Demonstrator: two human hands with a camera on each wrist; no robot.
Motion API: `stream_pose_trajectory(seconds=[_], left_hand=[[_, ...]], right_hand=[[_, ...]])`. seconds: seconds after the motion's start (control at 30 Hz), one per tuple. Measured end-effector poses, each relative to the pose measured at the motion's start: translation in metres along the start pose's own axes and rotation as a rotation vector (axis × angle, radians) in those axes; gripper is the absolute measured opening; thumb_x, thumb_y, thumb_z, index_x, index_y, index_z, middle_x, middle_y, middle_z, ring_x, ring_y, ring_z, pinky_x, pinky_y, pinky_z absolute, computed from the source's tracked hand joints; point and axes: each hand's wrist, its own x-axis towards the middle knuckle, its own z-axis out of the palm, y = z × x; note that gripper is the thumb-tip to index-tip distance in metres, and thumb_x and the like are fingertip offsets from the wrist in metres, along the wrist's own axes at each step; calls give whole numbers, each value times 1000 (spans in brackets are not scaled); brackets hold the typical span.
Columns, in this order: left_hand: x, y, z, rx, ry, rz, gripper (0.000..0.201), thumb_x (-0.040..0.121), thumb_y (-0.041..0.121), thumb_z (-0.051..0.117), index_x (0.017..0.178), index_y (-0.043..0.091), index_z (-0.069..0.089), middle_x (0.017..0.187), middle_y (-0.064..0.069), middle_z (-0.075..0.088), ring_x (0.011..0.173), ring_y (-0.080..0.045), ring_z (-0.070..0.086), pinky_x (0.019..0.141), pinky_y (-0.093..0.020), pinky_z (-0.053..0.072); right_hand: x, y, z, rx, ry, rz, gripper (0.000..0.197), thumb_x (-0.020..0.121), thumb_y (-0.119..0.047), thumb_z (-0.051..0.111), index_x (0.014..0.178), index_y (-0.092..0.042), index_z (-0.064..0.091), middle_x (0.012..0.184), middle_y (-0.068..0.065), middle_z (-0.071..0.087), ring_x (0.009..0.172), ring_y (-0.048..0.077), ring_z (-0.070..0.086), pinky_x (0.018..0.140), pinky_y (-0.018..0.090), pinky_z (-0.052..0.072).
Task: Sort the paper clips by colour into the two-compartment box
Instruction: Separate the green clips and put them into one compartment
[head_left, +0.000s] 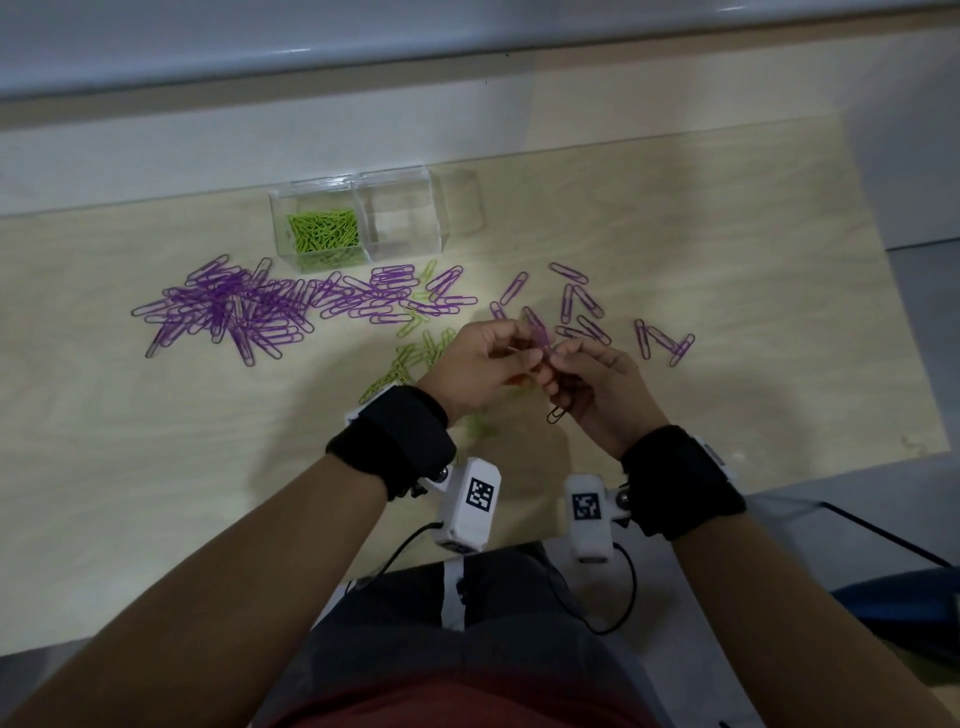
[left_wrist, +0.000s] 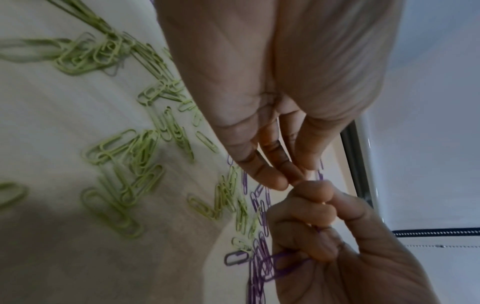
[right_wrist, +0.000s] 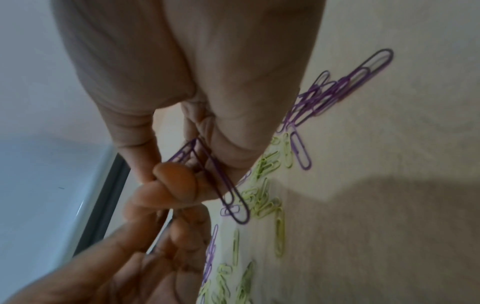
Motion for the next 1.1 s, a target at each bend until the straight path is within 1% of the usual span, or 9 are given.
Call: stream_pose_trajectory(seconds=[0.1,0.23,0.33,0.4,0.5,0.6,0.83,1.0,1.1], left_hand=[[-2,-3,-9,118,74,-8,19,92,-5,48,106,-1,61,89,-11,65,73,-7,63,69,-15,53],[-2,-18,-26,796,275,173,21,90,0,51,103,7,65,101,-6,63,84,-9,58,77,-16,46],[5,-30,-29,1133,146,329,27,87,5,55,112,5,62,114,-12,55,103,-28,49,90,-33,43],[11,-35,-21,1258,18,378,37,87,11,58,123,6,56,124,-14,50,111,-33,43,93,-40,44],[18,-40,-12,1456,-118,408,49,87,25,60,132,9,49,136,-12,45,121,-33,39,99,-41,41],[18,-48,-16,1553,-194,447,45,81,27,66,121,8,60,130,-12,53,117,-33,48,95,-44,47],[-1,-43,-42,1491,-112,615,33,85,30,44,89,11,71,100,-7,65,96,-24,49,77,-37,53],[22,-42,2,1570,-175,553,44,87,22,55,130,11,50,135,-8,51,121,-31,46,96,-43,42],[31,-49,21,1644,-263,599,42,89,20,51,130,13,50,139,-6,48,123,-29,48,94,-40,42]], right_hand=[[0,-2,0,-37,19,-7,27,91,2,48,70,-10,60,62,9,62,52,17,50,47,21,40],[2,-13,-28,-305,303,-135,25,89,0,53,66,-8,60,63,15,60,53,21,48,47,25,38],[4,-21,-65,-661,593,-242,19,82,-11,59,63,-6,61,65,25,61,57,22,52,53,35,42],[8,-26,-80,-827,673,-258,20,79,-19,61,62,-9,61,65,17,62,61,23,55,58,38,46],[17,-26,-88,-1167,673,-238,15,80,-19,61,70,-9,67,81,14,66,76,29,61,67,31,47],[19,-14,-82,-1380,594,-415,11,79,-10,62,86,-4,69,95,18,62,83,34,60,70,31,45],[7,27,-52,-1400,427,-459,7,81,-8,67,81,-1,69,83,13,59,72,30,58,62,31,46],[2,37,-46,-1330,541,-410,11,75,-11,70,82,-4,64,87,12,57,77,32,55,66,34,46],[-2,39,-52,-1364,566,-371,17,71,-15,71,83,-7,62,90,13,55,83,35,53,68,40,47]])
